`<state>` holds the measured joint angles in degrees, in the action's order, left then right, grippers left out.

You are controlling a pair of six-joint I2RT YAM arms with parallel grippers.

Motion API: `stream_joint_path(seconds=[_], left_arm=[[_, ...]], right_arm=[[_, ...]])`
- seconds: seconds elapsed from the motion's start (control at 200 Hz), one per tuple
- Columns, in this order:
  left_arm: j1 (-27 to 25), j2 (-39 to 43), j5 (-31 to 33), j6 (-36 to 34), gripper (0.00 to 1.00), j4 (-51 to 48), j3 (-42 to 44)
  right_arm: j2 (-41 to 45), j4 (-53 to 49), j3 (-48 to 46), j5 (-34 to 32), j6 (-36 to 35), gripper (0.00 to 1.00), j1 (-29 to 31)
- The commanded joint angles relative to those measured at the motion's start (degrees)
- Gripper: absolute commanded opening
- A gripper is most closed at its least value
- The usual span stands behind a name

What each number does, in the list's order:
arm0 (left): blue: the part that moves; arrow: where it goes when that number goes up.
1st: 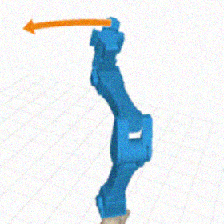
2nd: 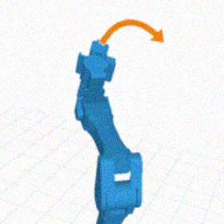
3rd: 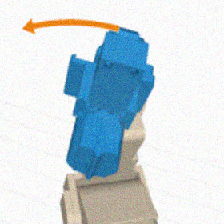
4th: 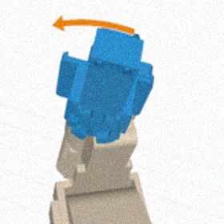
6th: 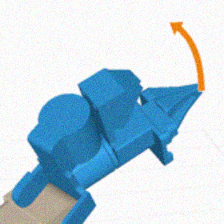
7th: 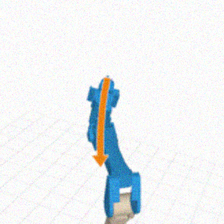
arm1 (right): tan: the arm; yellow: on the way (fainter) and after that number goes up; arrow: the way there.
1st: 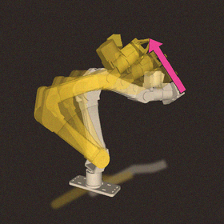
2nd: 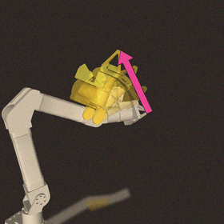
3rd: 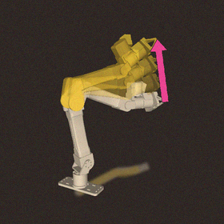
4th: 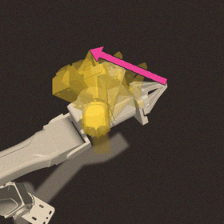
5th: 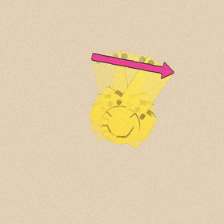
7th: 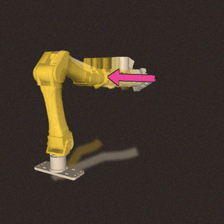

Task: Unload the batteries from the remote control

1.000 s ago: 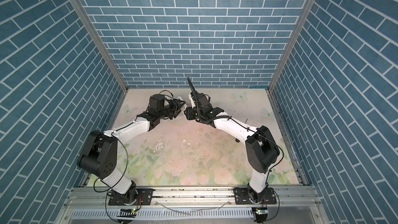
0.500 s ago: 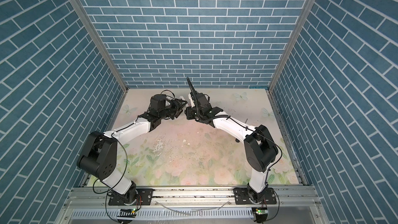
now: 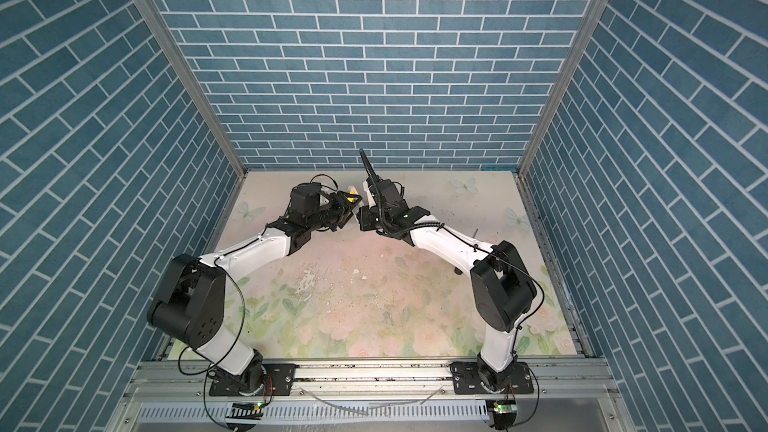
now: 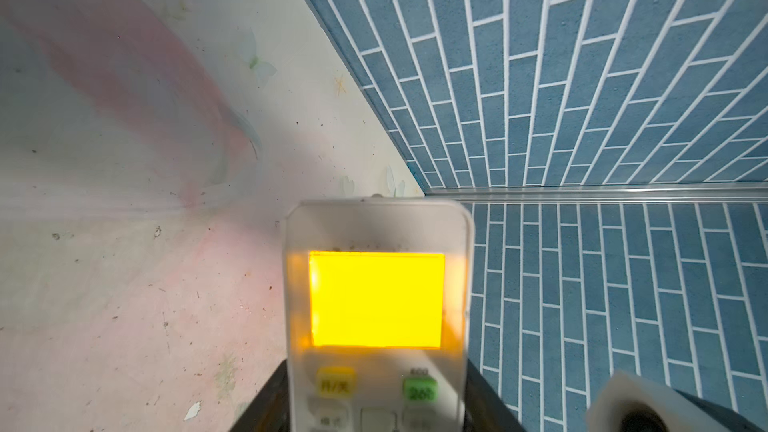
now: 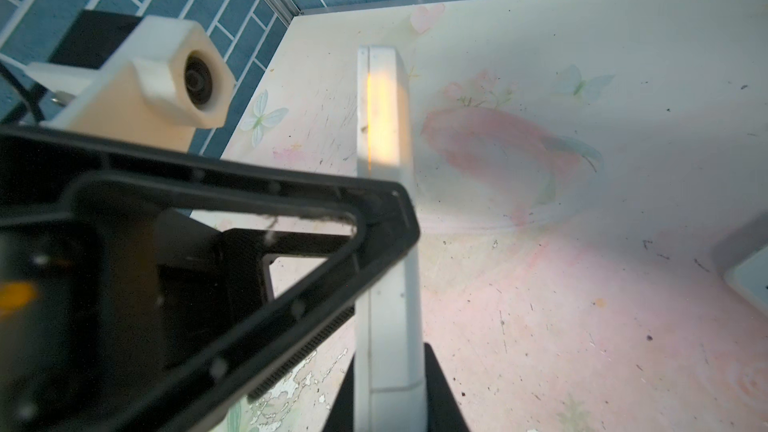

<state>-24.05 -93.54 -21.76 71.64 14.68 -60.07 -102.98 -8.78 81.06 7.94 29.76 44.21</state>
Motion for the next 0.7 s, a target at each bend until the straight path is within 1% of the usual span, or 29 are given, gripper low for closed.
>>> stream_joint_path(seconds=[0.0, 0.085, 0.16, 0.25, 0.36, 0.5, 0.605, 0.695], left_arm=[[-0.6, 1.6, -0.6, 0.2, 0.39, 1.9, 0.6], [-0.6, 1.9, -0.6, 0.2, 0.43, 2.1, 0.9], [-0.6, 2.1, -0.5, 0.1, 0.49, 2.1, 1.2], [-0.6, 2.4, -0.6, -0.3, 0.58, 1.6, 1.3], [-0.5, 2.9, -0.4, -0.9, 0.66, 0.6, 1.4], [-0.2, 3.8, 0.4, -2.3, 0.74, -2.1, 1.4], [0.6, 4.6, 0.5, -3.1, 0.83, -4.1, 1.7], [2.0, 5.9, 0.5, -4.6, 0.92, -8.7, 1.4]], right_arm=[[-0.6, 0.2, 3.0, -0.1, 1.3, 0.06, 0.1], [-0.5, 0.2, 2.9, 0.0, 1.0, 0.04, 0.2], [-0.4, 0.3, 2.6, 0.0, 0.7, 0.03, 0.1], [-0.2, 0.3, 2.5, 0.0, 0.3, 0.02, 0.1], [0.4, 0.1, 2.3, -0.3, -0.2, 0.00, 0.0], [1.1, -0.7, 1.9, -1.0, -1.1, 0.00, 0.0], [1.5, -1.7, 1.9, -1.1, -2.2, 0.00, -0.1], [2.0, -3.6, 2.2, -1.6, -4.8, 0.00, -0.1]])
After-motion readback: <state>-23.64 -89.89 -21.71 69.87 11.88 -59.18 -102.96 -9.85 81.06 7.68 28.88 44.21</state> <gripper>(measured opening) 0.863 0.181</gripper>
